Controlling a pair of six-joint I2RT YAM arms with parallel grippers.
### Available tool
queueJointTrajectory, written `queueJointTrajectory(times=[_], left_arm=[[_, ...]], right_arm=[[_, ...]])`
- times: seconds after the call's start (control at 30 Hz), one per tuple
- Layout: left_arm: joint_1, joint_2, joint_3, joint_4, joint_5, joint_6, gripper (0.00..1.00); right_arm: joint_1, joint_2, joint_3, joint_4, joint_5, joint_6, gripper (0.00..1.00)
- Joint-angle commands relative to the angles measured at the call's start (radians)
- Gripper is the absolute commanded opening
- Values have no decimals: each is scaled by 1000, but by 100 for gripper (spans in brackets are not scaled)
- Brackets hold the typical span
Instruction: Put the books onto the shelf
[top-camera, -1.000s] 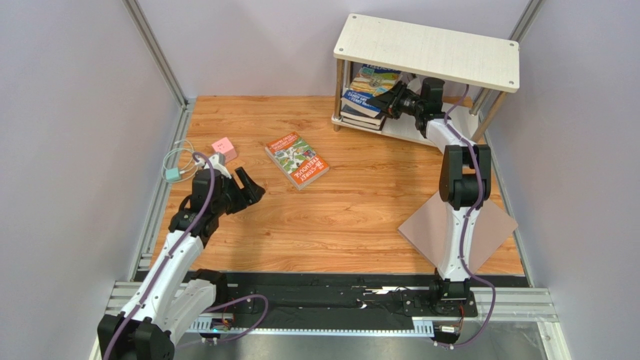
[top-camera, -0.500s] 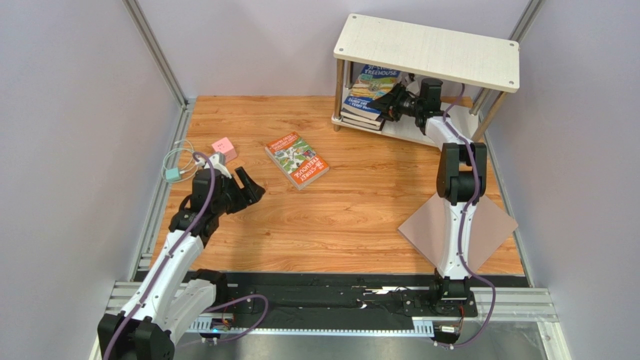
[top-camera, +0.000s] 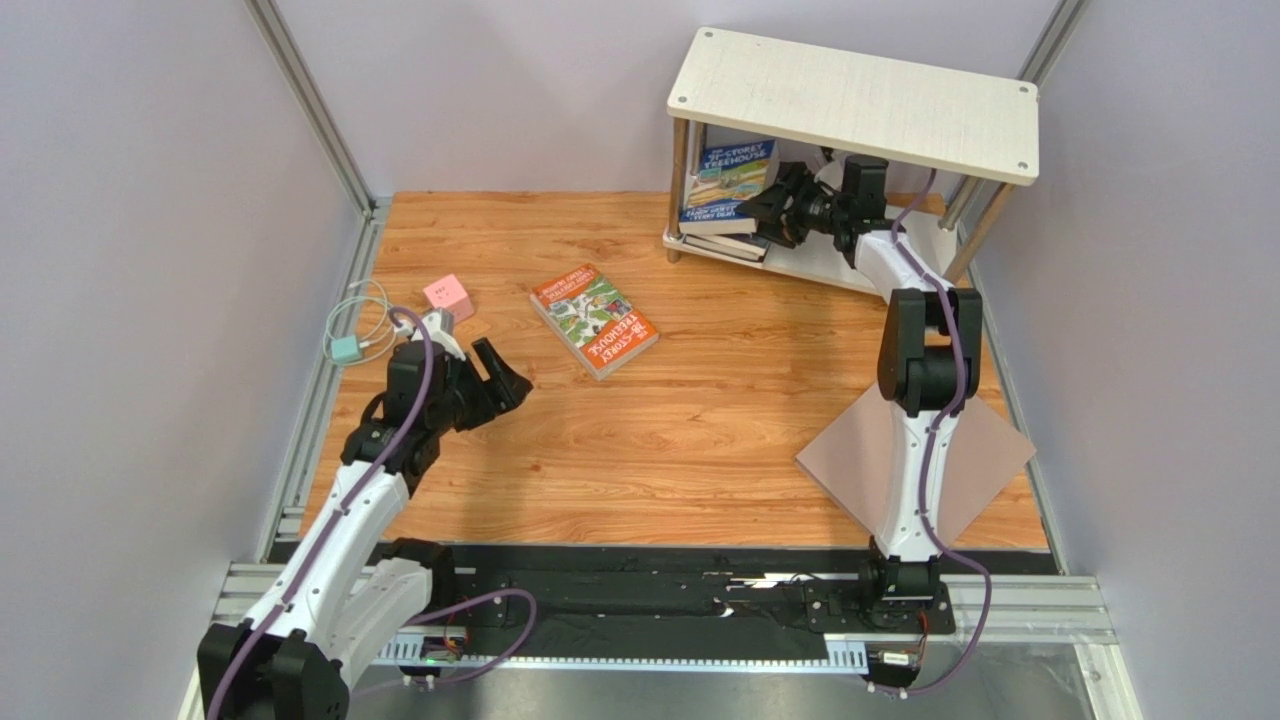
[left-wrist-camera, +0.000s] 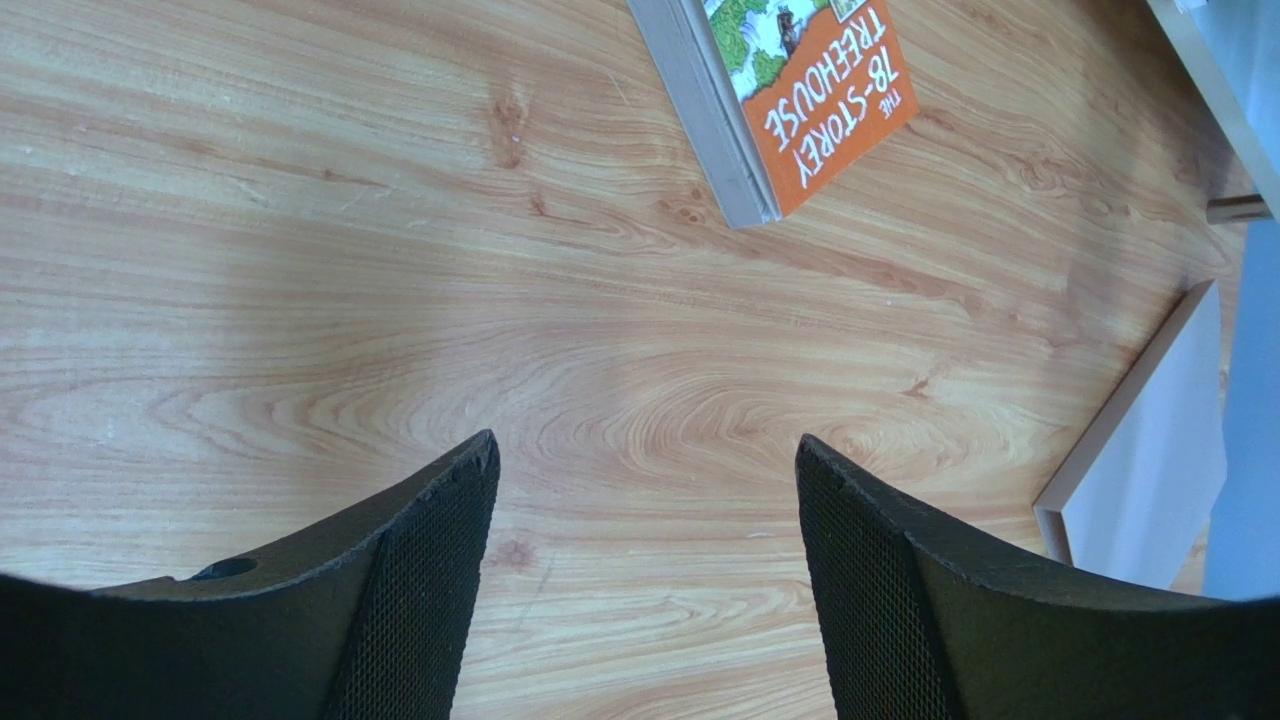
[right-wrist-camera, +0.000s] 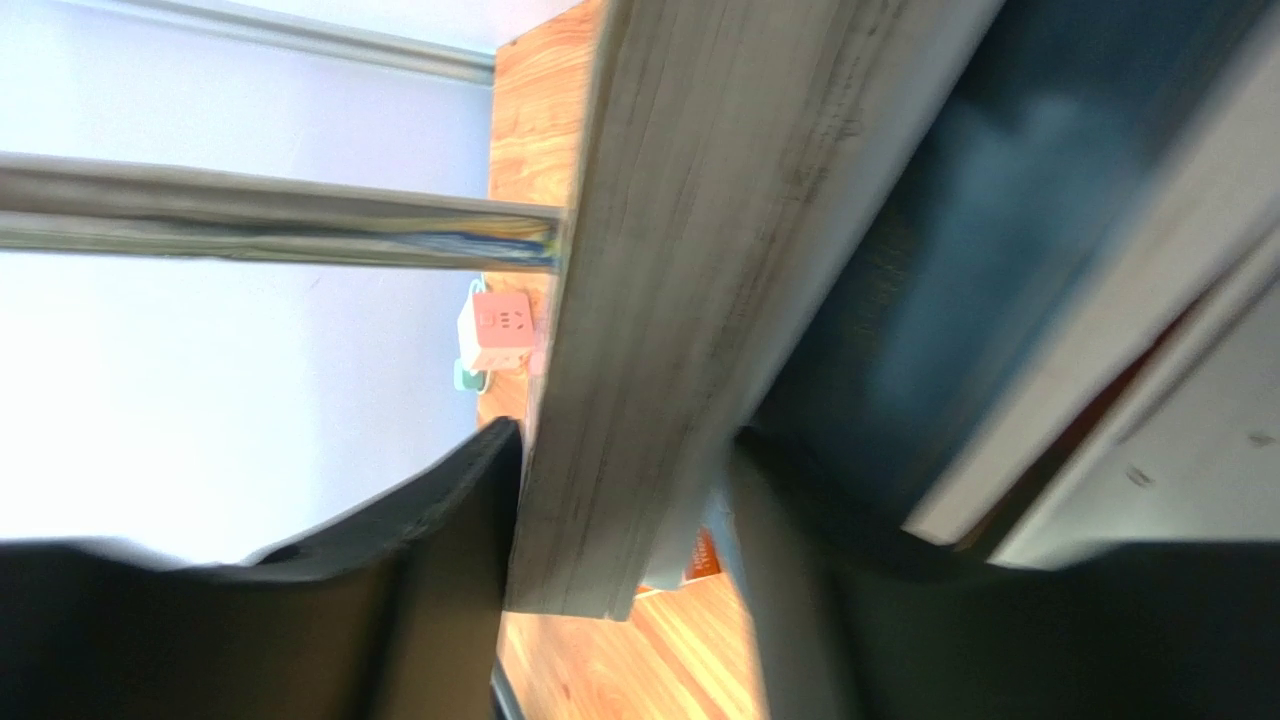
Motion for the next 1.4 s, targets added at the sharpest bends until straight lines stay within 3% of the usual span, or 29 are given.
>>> queueJointTrajectory(times=[0.0,0.1,0.3,0.47,0.63,0.77,1.03,1.13,1.27,1.37], left_arm=[[-1,-29,-9,27,20,1,77],[-1,-41,-11,23,14,1,77],[-1,-59,-17,18,15,-1,77],[-1,-56,-19,17,20,2,77],[-1,-59,-20,17,24,4,77],[-1,-59,-25,18,26,4,76],[-1,-58,-26,26,38,7,75],[-1,-59,-28,27,40,7,75],[-1,-59,-28,29,44,9,75],[-1,-62,-31,26,44,10,75]], right_arm=[[4,-44,-74,7,70,-6,36],[6,-62,-111,71,91,6,16],[4,-125,-213,167,143,23,4],[0,-186,-301,286,180,63,2],[-3,-148,-257,283,144,90,4],[-3,-111,-200,256,118,96,14],[-5,-84,-159,207,99,84,20],[-3,-90,-157,187,104,77,25],[-3,-120,-192,153,159,54,76],[-3,-180,-246,124,205,29,90]])
